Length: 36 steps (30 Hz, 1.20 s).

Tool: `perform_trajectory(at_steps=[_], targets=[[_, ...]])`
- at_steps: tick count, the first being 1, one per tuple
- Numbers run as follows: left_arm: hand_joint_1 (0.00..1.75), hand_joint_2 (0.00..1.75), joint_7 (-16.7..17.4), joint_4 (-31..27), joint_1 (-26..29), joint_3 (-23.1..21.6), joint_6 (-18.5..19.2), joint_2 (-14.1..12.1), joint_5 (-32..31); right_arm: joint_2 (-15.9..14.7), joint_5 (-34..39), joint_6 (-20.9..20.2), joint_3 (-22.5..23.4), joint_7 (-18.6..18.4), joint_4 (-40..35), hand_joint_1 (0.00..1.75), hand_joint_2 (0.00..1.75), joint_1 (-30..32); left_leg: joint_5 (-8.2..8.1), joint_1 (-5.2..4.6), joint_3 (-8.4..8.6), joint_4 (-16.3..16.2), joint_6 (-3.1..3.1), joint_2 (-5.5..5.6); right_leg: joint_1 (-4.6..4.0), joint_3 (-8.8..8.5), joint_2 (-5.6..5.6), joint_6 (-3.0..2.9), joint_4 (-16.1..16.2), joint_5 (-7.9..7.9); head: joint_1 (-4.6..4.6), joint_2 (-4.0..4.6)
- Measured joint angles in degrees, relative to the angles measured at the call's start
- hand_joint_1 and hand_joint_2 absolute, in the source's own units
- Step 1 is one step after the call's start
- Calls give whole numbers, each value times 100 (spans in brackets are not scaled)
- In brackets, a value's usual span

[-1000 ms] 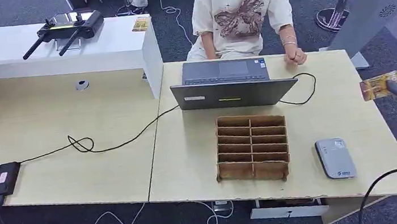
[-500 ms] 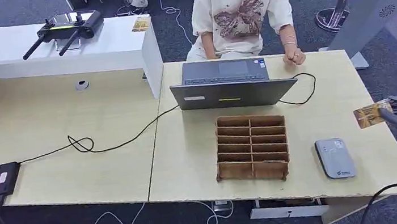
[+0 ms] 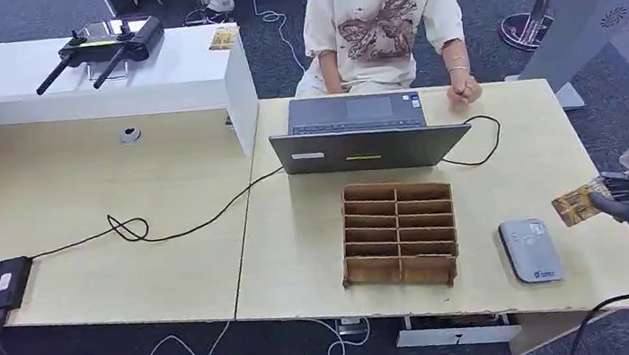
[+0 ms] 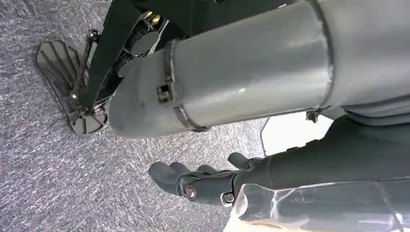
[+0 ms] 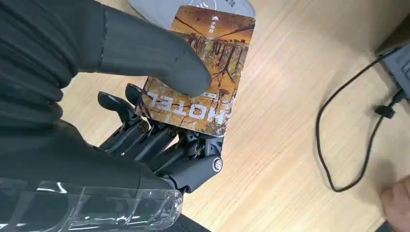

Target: Pass the card to the sensor for recognition and then transmit it.

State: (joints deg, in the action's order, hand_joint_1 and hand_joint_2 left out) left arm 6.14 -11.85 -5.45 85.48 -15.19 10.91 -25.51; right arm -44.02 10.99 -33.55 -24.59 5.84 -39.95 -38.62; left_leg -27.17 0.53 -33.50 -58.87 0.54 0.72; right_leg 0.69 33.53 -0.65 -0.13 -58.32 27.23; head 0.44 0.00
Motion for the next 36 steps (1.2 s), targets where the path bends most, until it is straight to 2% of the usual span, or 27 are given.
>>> perform_trajectory(at_steps=[10, 15, 22, 29, 33, 36], targets=[[0, 0, 0, 0, -14, 7, -70, 17, 22, 258, -201, 46, -789, 153, 632, 175, 175, -523, 0, 0, 0, 0, 0, 0, 0, 0, 0, 0, -1, 0, 0, 0], [0, 0, 0, 0, -16, 24, -109, 26, 31, 435, -225, 66, -1042, 153, 834, 175, 175, -654, 1, 0, 0, 0, 0, 2, -1, 0, -2, 0, -1, 0, 0, 0], [0, 0, 42, 0, -21, 41, -131, 28, 31, 597, -112, -57, -1199, 275, 996, 175, 175, -672, 0, 0, 0, 0, 1, 2, 0, 0, -2, 0, -1, 0, 0, 0], [0, 0, 44, 0, -22, 66, -164, 37, 31, 618, 61, -33, -1239, 479, 1010, 175, 175, -548, 0, 0, 1, 0, 0, 2, 0, 0, -2, 0, 0, 0, 0, 0], [0, 0, 46, 0, -22, 94, -184, 37, 33, 616, 38, 4, -1274, 488, 964, 175, 175, -425, 0, 0, 2, 0, 0, 0, 0, 0, 0, 0, 1, 0, 0, 0], [0, 0, 50, 0, -22, 105, -230, 37, 33, 608, -89, 20, -1307, 354, 933, 175, 175, -404, 0, 0, 2, 0, 0, 0, 0, 1, 0, 0, 0, 0, 0, 0]])
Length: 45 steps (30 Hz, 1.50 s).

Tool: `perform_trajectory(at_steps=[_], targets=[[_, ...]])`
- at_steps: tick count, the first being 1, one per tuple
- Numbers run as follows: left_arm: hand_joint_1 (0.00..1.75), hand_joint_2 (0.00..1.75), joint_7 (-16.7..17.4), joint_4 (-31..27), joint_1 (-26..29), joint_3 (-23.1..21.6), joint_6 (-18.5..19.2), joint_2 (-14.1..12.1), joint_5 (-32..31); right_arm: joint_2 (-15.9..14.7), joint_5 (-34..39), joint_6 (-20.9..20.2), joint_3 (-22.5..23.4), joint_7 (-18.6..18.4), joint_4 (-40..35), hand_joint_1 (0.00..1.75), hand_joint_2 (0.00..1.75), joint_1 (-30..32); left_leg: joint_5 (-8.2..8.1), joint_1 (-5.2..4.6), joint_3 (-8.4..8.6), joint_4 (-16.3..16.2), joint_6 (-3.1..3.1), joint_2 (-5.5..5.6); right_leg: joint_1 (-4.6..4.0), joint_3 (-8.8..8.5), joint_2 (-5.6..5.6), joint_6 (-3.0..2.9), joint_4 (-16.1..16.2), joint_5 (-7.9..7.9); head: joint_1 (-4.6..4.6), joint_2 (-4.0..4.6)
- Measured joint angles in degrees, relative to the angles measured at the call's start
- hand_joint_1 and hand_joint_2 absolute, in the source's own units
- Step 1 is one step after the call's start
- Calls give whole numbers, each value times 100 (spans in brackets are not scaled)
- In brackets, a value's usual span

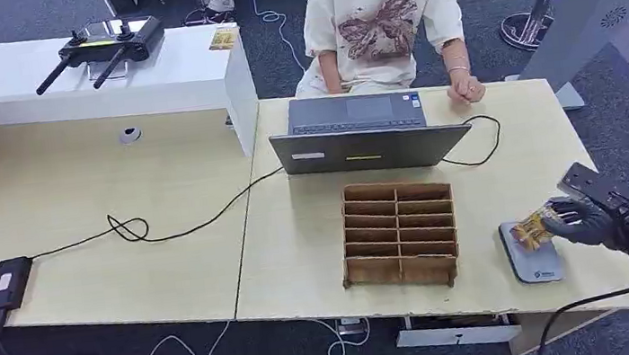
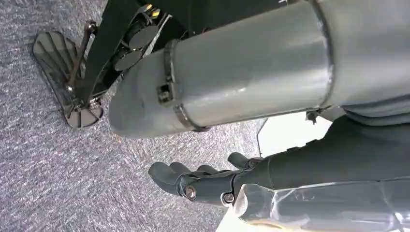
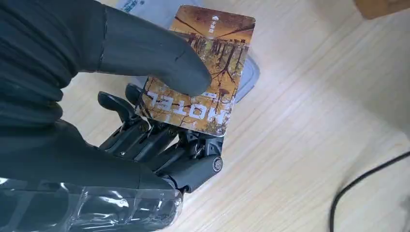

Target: Pass the card to the sensor for recognition and then transmit it.

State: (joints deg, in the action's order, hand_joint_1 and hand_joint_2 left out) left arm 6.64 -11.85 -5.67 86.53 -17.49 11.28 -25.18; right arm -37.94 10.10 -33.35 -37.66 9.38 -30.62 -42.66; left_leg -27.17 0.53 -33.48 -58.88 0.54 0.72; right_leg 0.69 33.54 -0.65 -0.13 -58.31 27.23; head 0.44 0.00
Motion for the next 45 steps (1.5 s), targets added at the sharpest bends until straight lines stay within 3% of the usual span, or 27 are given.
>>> perform_trajectory(at_steps=[6, 15, 27, 45], targets=[[0, 0, 9, 0, -2, 11, -33, 7, 0, -9, -99, 18, -63, -44, 0, 175, 175, 1, 0, 0, 0, 0, 0, 0, 0, 0, 0, 0, 0, 0, 0, 0], [0, 0, 15, 0, -2, 20, -114, 46, 0, 59, -588, 691, -227, -53, 39, 175, 175, 59, 0, 0, 0, 0, 0, 0, 0, 0, 0, 0, 0, 0, 0, 0], [0, 0, 33, 0, -7, 29, -186, 59, 24, 186, -1215, 1060, -433, -260, 111, 175, 175, 6, 0, 1, 2, 0, 0, -4, -1, -3, 2, 0, -1, 0, 2, 0], [0, 0, 111, 0, -13, 39, -94, 74, 83, 487, -1449, 1124, -573, -293, 350, 175, 175, -251, 0, 1, 8, 0, 0, -5, -1, -9, 4, -1, -1, -2, 0, 0]])
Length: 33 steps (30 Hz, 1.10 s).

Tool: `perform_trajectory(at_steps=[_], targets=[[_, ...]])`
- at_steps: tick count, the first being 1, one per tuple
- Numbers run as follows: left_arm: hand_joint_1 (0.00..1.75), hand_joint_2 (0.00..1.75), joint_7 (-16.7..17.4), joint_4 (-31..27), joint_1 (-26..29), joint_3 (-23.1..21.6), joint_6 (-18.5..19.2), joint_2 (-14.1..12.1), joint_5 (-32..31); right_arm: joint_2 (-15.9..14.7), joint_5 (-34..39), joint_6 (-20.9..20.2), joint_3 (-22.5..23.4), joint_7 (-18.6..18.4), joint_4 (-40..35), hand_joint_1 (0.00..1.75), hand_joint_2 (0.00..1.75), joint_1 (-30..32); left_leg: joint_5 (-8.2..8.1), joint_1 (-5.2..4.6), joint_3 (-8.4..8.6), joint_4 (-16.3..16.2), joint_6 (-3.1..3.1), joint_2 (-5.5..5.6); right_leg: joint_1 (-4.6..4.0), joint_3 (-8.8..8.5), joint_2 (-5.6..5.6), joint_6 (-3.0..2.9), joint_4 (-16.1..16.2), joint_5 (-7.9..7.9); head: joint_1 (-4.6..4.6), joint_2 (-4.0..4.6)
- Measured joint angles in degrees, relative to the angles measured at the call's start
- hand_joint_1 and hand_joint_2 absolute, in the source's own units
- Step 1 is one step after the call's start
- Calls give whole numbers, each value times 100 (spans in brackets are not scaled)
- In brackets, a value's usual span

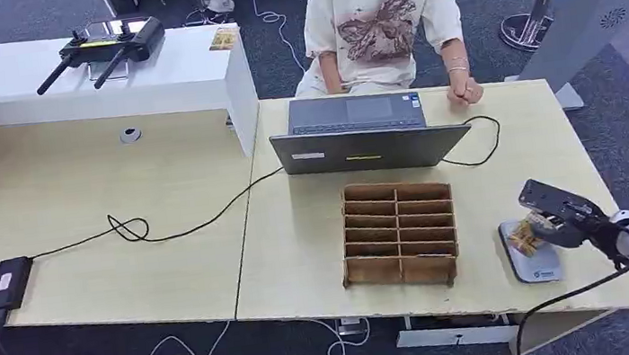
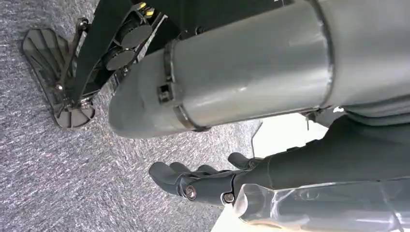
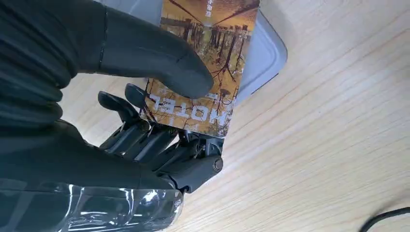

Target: Pass the card to the sensor for recognition and then transmit it.

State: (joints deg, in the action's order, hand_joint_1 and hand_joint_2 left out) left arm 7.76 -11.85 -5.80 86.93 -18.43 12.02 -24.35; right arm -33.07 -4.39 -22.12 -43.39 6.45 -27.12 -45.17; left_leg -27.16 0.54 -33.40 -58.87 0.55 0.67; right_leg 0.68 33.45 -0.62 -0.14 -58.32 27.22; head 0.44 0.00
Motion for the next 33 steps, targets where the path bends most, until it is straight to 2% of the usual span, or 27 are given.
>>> perform_trajectory(at_steps=[13, 18, 24, 28, 33], targets=[[0, 0, 18, 0, -2, 7, -37, 11, 0, 140, 116, 50, 2, 129, 85, 175, 175, -6, 0, 0, 5, 0, 0, -1, 0, -3, 4, 0, 1, -1, 0, 0], [0, 0, 66, 2, 0, 7, -17, 9, -55, 142, 689, -433, 252, 586, 101, 175, 175, 80, 0, 0, 6, 0, 0, 1, 1, -2, -1, 0, 1, -1, -2, 0], [0, 0, 282, 0, 14, -18, 46, -2, -253, 37, 979, -776, 623, 983, 28, 175, 175, 299, -1, -1, 2, 0, 0, -1, 1, 1, 3, 0, 1, 0, 0, 0], [0, 0, 299, 0, 26, -17, 144, -20, -256, 0, 1062, -962, 798, 1117, -24, 175, 175, 332, -1, -1, 2, 0, -1, -2, 1, 2, 7, 0, 1, 0, 0, 0], [0, 0, 330, 0, 29, -17, 151, -22, -254, 4, 1080, -968, 922, 1218, -74, 175, 175, 333, -1, 0, 1, 0, 0, -1, 0, 1, 5, 0, 0, 0, 0, 0]])
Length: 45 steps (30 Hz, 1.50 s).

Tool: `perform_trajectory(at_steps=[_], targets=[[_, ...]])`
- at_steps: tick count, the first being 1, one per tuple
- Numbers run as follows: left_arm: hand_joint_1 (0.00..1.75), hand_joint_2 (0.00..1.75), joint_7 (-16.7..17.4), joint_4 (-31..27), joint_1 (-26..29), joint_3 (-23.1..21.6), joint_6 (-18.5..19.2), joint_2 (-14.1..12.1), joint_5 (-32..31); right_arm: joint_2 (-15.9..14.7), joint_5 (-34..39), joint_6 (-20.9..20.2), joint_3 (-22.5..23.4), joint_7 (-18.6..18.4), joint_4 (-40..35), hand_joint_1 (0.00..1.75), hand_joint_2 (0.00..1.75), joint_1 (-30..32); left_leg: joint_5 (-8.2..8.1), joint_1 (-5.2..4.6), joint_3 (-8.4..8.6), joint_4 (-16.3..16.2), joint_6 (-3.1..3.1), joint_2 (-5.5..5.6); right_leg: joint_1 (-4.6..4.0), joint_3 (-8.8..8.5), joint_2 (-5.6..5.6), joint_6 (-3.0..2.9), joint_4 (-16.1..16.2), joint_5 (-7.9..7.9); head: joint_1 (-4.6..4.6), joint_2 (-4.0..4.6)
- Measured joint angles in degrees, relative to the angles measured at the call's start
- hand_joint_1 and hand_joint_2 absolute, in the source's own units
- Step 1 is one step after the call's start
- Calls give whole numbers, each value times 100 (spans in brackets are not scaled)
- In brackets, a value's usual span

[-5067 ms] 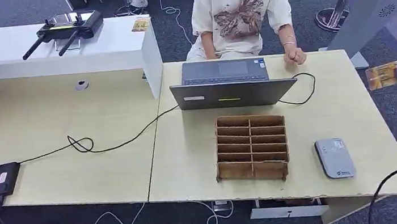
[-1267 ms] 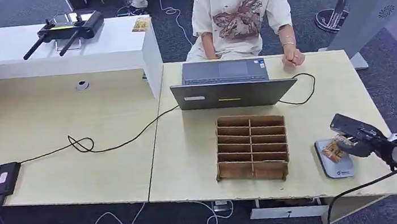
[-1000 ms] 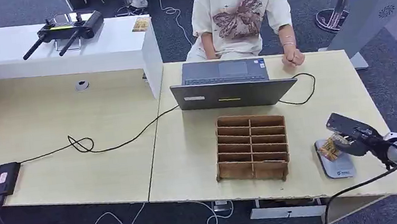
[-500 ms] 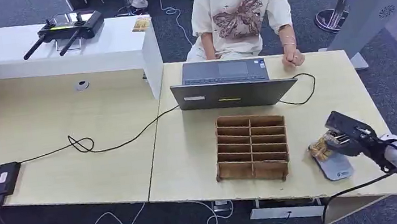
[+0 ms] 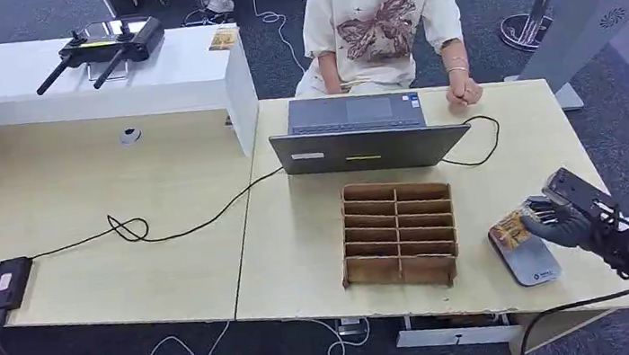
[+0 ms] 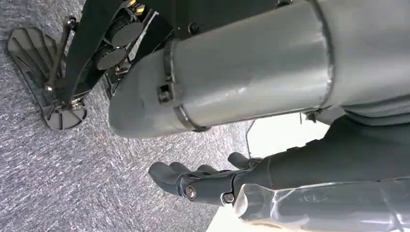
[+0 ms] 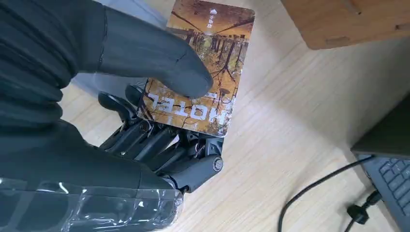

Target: Pass the card to the sensor for recognition and then transmit it.

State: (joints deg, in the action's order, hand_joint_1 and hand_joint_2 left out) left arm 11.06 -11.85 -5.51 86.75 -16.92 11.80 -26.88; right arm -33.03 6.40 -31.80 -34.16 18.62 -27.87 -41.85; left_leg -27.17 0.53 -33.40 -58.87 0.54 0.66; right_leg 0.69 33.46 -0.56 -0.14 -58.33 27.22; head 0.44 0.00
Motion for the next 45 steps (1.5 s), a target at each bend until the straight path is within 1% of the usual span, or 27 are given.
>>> perform_trajectory(at_steps=[6, 11, 13, 16, 19, 23, 28, 32, 38, 43, 45], targets=[[0, 0, 98, 0, 0, -4, 6, 9, -35, 46, 63, 6, 107, 246, -59, 175, 175, 0, 0, 0, -1, 0, 0, 0, 0, 0, -1, 0, 0, 0, 2, 0], [0, 0, 208, 0, 6, -20, 70, 44, -92, 192, 85, 57, 199, 487, -72, 175, 175, 35, 0, 0, -1, 0, 0, 0, -1, 1, -1, 0, 0, 1, -2, 0], [0, 0, 219, 0, 7, -37, 50, 61, -144, 269, 94, 101, 256, 660, -79, 175, 175, 110, 0, 1, -2, 0, 0, 3, -1, 0, -7, 1, 0, 2, 0, 0], [0, 0, 216, 0, 10, -66, -9, 105, -192, 394, 105, 87, 422, 933, -162, 175, 175, 293, 0, 1, -2, 1, 0, 1, -2, 0, -4, 1, 0, 2, 0, 0], [0, 0, 210, 0, 12, -122, -61, 135, -242, 496, 122, 83, 609, 1033, -279, 175, 175, 477, 0, 1, -2, 1, 0, 3, -1, 1, -7, 1, 1, 2, 0, 0], [0, 0, 271, 0, 29, -175, -120, 173, -345, 555, 210, 7, 940, 1152, -630, 175, 175, 806, 0, 1, -5, 1, 0, 2, -1, 1, -7, 1, 1, 2, 2, 0], [0, 0, 249, 0, 30, -229, -199, 201, -409, 669, 164, 4, 1383, 1169, -1130, 175, 175, 1152, 0, 1, -4, 1, 0, 1, -1, 2, -6, 1, 1, 2, 0, 0], [0, 0, 190, 0, 29, -295, -249, 227, -461, 765, 46, -107, 1806, 1198, -1589, 175, 175, 1374, 0, 1, -4, 1, 0, 1, -1, 2, -6, 1, 1, 2, -2, 0], [0, 0, 140, 0, 28, -330, -459, 267, -483, 778, -2, -339, 2378, 1147, -2059, 175, 175, 1426, 0, 0, -3, 1, 0, 1, 1, 2, -6, 2, 1, 2, 0, 0], [0, 0, 87, 0, 25, -330, -595, 297, -466, 769, -107, -319, 2759, 1152, -2523, 175, 175, 1493, 0, -1, -3, 1, 0, 1, 1, 2, -6, 2, 3, 2, 0, 0], [0, 0, 87, 0, 26, -330, -610, 304, -466, 767, -107, -321, 2815, 1158, -2619, 175, 175, 1515, 0, -1, -3, 1, 0, 0, 1, 3, -5, 2, 3, 2, 2, 0]])
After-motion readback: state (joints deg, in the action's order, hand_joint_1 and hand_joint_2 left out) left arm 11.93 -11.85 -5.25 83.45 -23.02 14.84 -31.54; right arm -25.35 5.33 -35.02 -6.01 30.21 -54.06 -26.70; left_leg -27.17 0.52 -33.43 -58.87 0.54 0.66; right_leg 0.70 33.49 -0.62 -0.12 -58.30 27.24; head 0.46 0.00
